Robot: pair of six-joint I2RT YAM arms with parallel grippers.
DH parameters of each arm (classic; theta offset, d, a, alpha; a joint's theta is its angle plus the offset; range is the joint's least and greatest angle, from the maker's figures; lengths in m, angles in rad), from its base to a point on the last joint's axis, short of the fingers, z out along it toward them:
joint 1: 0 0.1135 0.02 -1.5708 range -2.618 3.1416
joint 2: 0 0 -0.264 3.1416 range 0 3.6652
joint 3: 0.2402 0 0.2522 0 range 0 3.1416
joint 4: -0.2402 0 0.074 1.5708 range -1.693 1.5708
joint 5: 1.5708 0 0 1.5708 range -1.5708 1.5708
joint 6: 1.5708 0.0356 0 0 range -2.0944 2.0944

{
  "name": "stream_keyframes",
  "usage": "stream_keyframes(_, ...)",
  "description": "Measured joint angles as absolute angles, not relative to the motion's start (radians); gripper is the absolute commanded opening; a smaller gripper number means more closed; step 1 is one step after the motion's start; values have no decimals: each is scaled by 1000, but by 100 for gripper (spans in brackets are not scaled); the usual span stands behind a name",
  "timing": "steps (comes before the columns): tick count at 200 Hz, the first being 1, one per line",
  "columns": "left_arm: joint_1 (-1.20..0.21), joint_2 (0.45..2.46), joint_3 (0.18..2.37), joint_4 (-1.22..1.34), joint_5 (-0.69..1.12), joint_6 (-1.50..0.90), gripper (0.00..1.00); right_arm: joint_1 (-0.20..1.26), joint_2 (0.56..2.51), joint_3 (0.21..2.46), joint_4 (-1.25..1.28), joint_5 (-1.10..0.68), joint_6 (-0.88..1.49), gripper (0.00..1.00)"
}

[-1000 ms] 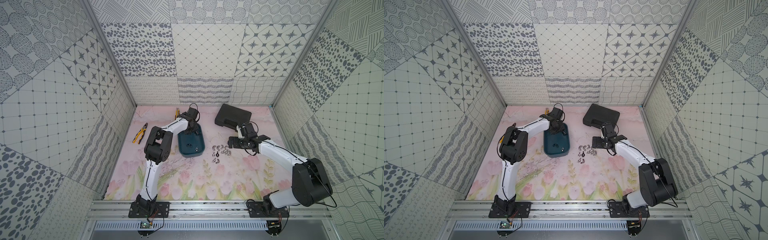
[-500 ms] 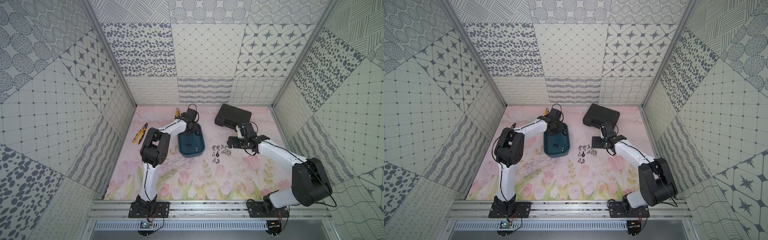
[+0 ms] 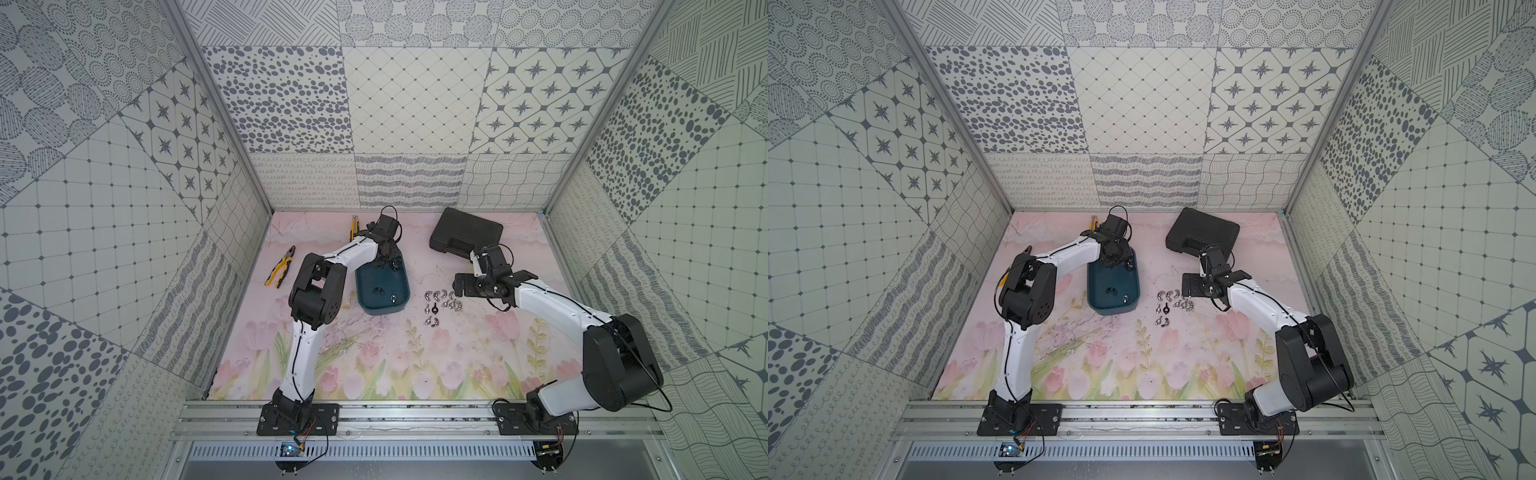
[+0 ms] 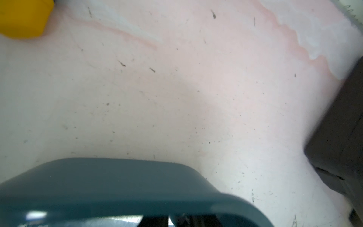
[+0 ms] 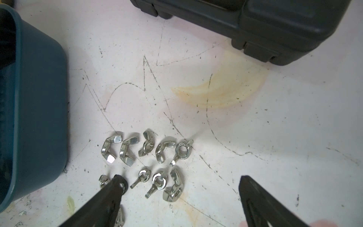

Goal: Take out the wing nut from the storage box
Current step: Pick up the wing nut from the storage box.

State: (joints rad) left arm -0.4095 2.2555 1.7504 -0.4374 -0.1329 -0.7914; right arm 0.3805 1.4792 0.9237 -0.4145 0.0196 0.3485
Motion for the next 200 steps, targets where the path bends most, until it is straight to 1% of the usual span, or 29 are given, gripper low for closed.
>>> stream_keyframes(46,-410,2265,1752,-448,-135,-784,22,381,1479,924,-414,19,349,97)
stream_keyframes(89,-410,2263,1750,-453,-138,-776,16,381,1479,924,-414,19,349,97)
stream_keyframes(134,-410,2242,1723,-454,-141,-763,5,381,1474,924,-415,19,352,97)
stream_keyframes(166,-410,2204,1681,-462,-144,-753,2,383,1471,924,-414,19,352,97)
stream_keyframes(200,-410,2134,1622,-463,-145,-740,1,389,1470,924,-414,20,352,97)
